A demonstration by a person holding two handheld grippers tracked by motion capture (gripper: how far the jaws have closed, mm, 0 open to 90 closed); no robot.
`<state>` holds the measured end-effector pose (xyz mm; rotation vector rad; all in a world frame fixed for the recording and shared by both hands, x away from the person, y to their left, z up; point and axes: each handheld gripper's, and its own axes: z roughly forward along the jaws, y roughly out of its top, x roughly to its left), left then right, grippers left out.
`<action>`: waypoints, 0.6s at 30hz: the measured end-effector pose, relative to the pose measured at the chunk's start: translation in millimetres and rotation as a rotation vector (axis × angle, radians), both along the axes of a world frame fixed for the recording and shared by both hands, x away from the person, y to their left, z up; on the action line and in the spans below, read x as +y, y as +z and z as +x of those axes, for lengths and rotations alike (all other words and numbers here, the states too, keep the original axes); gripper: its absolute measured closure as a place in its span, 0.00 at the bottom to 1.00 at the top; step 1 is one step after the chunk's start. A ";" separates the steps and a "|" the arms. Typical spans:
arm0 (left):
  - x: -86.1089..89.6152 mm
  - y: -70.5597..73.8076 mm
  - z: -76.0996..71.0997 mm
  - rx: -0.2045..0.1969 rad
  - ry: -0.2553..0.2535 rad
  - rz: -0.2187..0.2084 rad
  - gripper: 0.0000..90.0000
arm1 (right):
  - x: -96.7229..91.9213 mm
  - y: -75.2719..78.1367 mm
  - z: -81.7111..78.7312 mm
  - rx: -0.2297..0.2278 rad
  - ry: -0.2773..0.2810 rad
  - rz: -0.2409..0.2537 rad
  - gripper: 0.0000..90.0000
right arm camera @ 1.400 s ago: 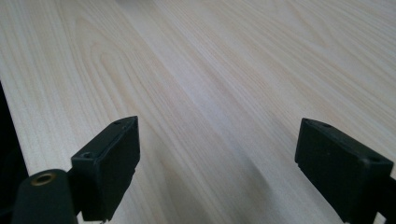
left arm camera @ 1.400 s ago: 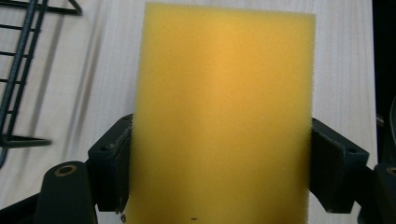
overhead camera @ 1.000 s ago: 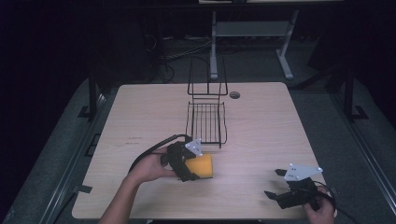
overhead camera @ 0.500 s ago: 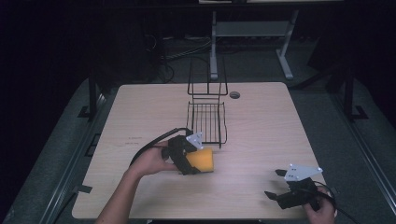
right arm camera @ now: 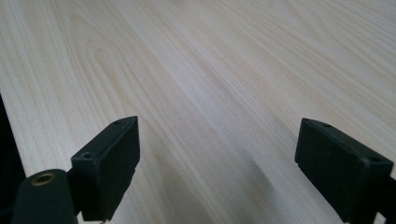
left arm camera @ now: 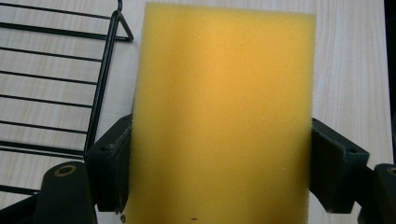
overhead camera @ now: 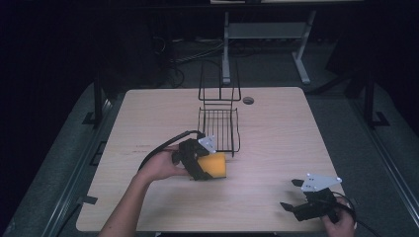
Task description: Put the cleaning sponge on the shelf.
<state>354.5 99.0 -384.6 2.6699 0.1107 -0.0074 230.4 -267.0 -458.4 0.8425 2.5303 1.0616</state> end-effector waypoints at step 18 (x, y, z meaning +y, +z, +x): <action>-2.7 8.6 25.0 0.001 0.017 -0.008 0.24 | 0.1 0.2 0.5 0.004 0.000 -0.004 0.15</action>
